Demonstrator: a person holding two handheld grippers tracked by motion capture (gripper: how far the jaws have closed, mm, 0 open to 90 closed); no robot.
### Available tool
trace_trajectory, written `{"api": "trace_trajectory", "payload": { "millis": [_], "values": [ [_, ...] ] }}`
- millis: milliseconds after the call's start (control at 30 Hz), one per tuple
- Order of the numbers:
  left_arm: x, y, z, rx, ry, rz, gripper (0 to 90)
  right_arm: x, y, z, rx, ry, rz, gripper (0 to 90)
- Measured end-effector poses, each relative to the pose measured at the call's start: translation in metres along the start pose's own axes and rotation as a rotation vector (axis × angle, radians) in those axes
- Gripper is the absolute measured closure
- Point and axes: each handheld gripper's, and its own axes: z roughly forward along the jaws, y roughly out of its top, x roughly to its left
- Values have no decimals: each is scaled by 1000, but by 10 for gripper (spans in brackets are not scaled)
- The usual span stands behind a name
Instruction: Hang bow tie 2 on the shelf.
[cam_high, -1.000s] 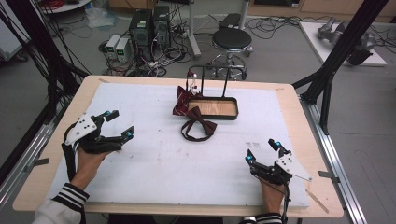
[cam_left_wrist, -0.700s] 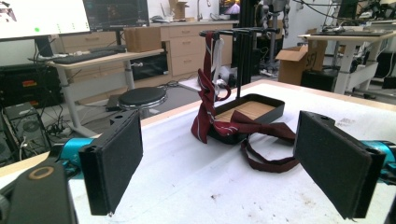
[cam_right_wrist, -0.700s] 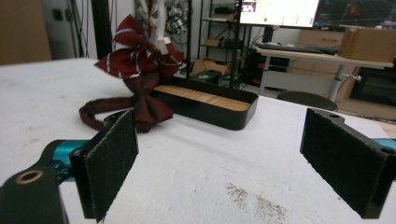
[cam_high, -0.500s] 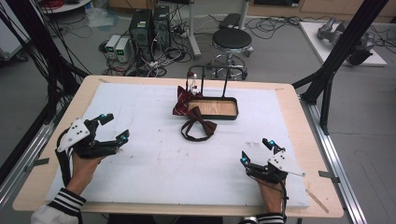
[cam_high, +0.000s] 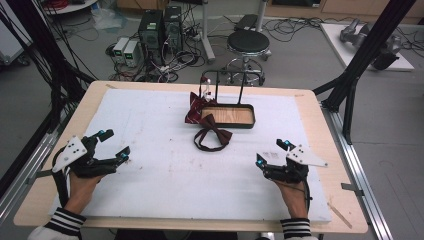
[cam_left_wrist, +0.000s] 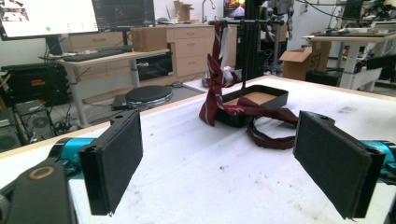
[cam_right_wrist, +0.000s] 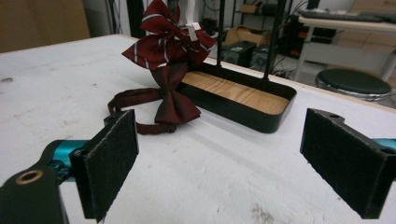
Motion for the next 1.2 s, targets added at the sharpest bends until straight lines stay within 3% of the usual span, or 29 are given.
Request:
{"api": "trace_trajectory", "payload": {
  "millis": [133,500,600,833,1000,1200],
  "values": [
    [1,-8,-4,8,9,-2,163,-8,21,12,45,31,-25,106],
    [1,-21,-7,20,29,8,163,-16,49,41,113,90,-48,106],
    [2,-26,-8,21,39,11,163,-19,59,56,162,124,-70,106],
    [-1,-34,-10,20,71,10,163,-21,75,79,220,196,-74,106],
    [-1,-41,-10,28,73,8,163,-16,87,101,285,245,-115,106],
    [0,-44,-9,22,84,2,163,-12,93,115,322,260,-127,107]
  ]
}}
